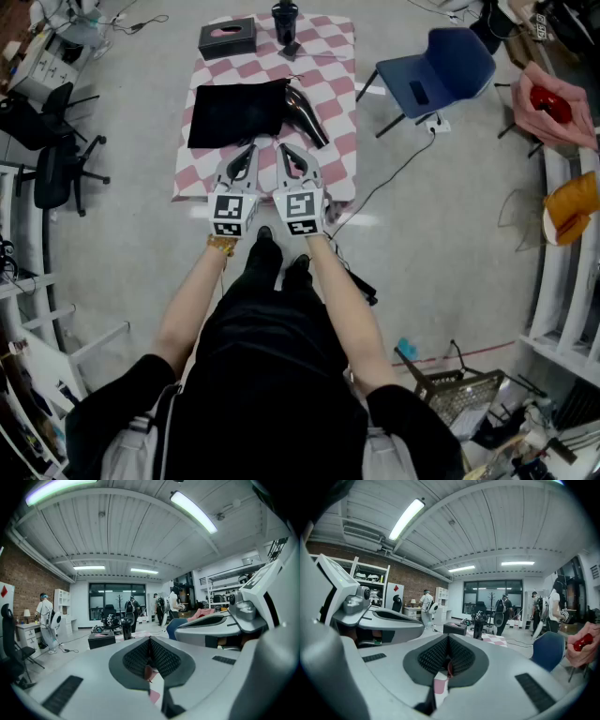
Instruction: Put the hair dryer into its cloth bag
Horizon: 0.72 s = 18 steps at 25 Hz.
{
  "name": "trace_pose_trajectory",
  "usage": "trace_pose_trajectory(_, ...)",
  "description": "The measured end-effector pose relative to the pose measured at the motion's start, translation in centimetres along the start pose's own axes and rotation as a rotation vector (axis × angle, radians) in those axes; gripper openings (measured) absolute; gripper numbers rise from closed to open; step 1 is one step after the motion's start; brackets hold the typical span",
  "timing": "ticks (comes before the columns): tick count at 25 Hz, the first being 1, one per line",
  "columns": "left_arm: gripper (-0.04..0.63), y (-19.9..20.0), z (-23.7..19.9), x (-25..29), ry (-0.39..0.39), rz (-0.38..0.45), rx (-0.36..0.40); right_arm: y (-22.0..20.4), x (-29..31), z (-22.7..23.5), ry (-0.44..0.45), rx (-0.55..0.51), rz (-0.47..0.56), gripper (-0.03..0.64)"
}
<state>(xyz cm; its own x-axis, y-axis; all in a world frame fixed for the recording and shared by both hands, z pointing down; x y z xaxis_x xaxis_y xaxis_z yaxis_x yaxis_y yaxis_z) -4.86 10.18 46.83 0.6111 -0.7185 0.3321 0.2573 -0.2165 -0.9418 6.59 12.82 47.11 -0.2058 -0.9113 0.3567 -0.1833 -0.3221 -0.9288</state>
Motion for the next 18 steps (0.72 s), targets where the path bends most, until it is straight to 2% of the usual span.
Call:
trace_pose_trajectory(5, 0.014, -0.2, -3.2, 0.7, -0.023, -0.009, 0.009, 1.2, 2.8, -1.7, -0.009, 0.004, -0.01, 0.017)
trace_pose_trajectory(10, 0.014, -1.1, -5.9, 2.1, -0.058, -0.021, -0.017, 0.6, 5.4, -1.6, -0.078, 0.034, -0.051, 0.018)
trace_pose_trajectory(18, 0.015, -2.2, -6.9, 5.3, -0.129, -0.09, -0.008, -0.3, 7.7, 0.5, -0.088, 0.001, -0.138, 0.02)
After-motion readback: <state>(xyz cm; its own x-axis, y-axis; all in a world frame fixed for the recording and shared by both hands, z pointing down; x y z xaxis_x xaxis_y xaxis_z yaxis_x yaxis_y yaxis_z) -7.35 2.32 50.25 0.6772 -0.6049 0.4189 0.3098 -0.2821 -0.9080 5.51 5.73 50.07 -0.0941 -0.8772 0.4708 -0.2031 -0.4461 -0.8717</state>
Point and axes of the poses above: the fingertips, and each gripper's own axes: x forward along the fingers, z to its right, y out of its top, the point moved 7 cm from there along -x, backward along the fingers, and after that the axes turned 9 degrees about -z, right-handed, at the moved point
